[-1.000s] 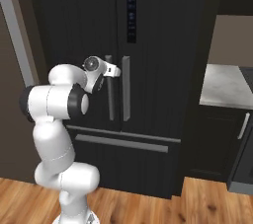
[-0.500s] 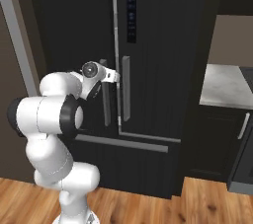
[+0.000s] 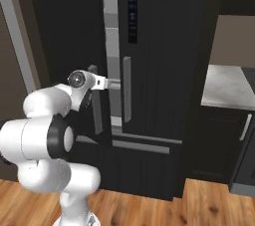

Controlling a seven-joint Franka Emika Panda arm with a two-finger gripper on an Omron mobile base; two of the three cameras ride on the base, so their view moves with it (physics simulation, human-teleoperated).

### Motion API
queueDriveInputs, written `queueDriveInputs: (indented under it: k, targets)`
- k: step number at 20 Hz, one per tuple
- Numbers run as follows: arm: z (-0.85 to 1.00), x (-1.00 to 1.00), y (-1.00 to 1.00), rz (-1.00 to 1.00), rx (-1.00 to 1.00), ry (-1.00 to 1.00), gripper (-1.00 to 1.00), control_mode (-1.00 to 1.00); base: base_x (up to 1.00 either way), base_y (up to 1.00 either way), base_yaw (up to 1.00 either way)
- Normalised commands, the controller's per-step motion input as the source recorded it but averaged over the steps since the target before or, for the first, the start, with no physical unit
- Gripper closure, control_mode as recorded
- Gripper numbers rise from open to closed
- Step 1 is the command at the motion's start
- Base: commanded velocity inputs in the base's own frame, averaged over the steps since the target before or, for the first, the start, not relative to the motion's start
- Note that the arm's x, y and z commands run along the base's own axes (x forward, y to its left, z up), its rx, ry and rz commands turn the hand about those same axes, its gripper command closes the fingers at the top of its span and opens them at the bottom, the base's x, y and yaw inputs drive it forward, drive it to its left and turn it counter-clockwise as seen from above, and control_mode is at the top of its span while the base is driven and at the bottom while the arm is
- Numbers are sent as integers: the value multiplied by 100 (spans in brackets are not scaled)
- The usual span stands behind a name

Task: Retrieve the sausage and cheese from the fridge and place them on the cutting board on the counter.

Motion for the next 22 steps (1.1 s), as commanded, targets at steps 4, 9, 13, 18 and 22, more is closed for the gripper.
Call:
queueDriveInputs:
  k: [4,9,13,18,22]
  targets:
    - [63,-40,78,0,-1,7,100,-100,0,0,0]
    - [63,-50,71,0,-1,12,100,-100,0,0,0]
    - [60,-57,67,0,0,9,100,-100,0,0,0]
    - [52,-49,50,0,0,10,100,-100,0,0,0]
    - [28,-37,-10,0,0,9,100,-100,0,0,0]
